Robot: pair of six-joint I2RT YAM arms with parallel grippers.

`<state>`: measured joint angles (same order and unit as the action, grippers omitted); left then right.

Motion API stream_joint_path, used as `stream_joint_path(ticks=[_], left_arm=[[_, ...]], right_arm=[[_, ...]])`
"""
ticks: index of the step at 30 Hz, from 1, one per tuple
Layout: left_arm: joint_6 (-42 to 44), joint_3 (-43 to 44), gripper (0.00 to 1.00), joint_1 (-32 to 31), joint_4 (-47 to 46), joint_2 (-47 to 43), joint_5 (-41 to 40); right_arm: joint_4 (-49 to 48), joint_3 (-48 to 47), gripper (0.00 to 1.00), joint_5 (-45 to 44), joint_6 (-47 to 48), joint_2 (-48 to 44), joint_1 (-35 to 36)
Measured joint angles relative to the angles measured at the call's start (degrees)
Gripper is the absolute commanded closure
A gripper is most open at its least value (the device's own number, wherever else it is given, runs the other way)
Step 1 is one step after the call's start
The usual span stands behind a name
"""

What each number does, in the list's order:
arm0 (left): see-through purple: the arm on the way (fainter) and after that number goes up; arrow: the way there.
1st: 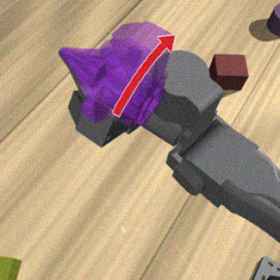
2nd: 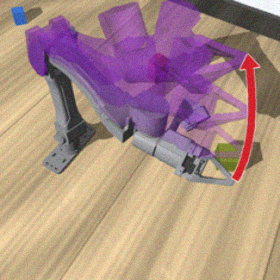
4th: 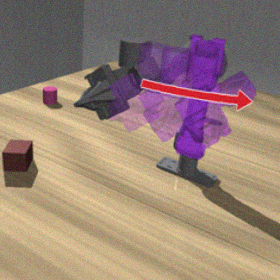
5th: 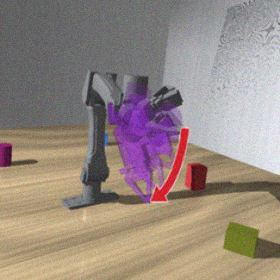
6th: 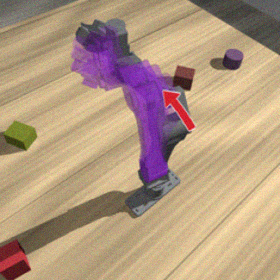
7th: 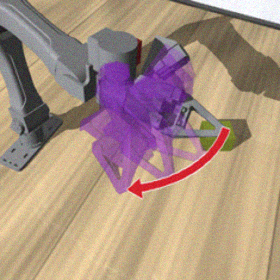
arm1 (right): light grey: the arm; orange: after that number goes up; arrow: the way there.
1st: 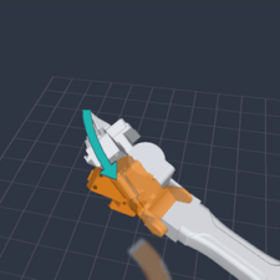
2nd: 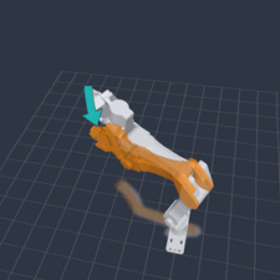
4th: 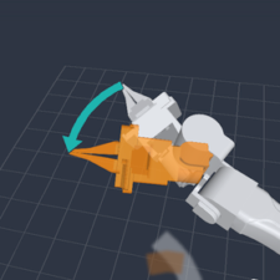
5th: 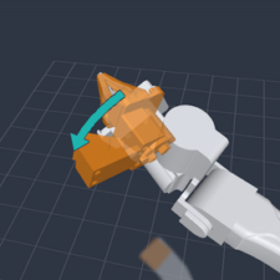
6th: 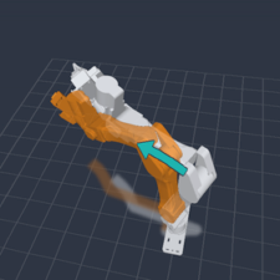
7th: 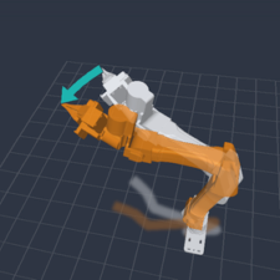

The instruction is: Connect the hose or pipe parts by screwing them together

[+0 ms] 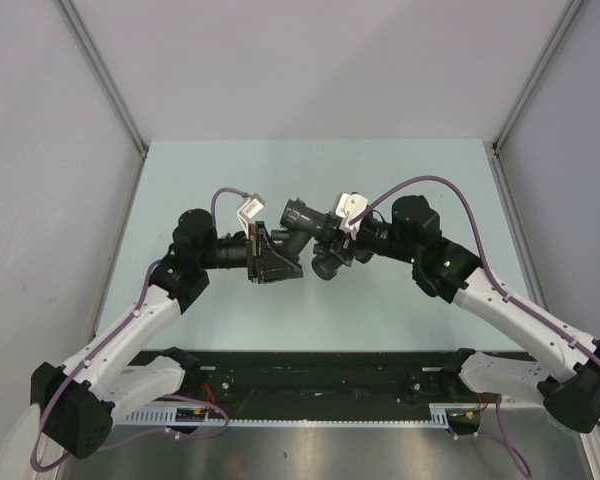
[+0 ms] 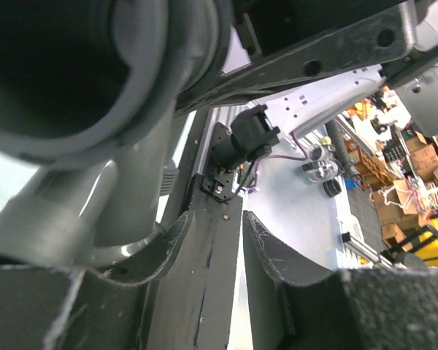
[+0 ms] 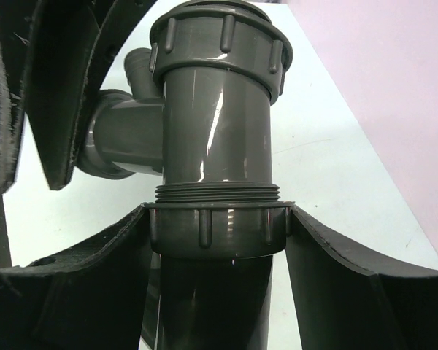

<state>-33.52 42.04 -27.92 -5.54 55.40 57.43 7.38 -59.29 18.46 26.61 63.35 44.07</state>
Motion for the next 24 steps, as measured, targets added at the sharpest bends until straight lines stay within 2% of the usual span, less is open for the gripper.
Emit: stream_joint_path(ticks=[13, 24], left_arm=[[1.6, 0.0, 0.64, 2.9, 2.4, 2.1, -7.2], [1.2, 2.9, 0.62, 5.3, 3.2, 5.3, -9.2]], right_arm=[[0.0, 0.0, 1.00, 4.6, -1.6, -3.8, -1.5], [1.6, 0.0, 1.00, 14.6, -2.6, -4.1, -1.6]])
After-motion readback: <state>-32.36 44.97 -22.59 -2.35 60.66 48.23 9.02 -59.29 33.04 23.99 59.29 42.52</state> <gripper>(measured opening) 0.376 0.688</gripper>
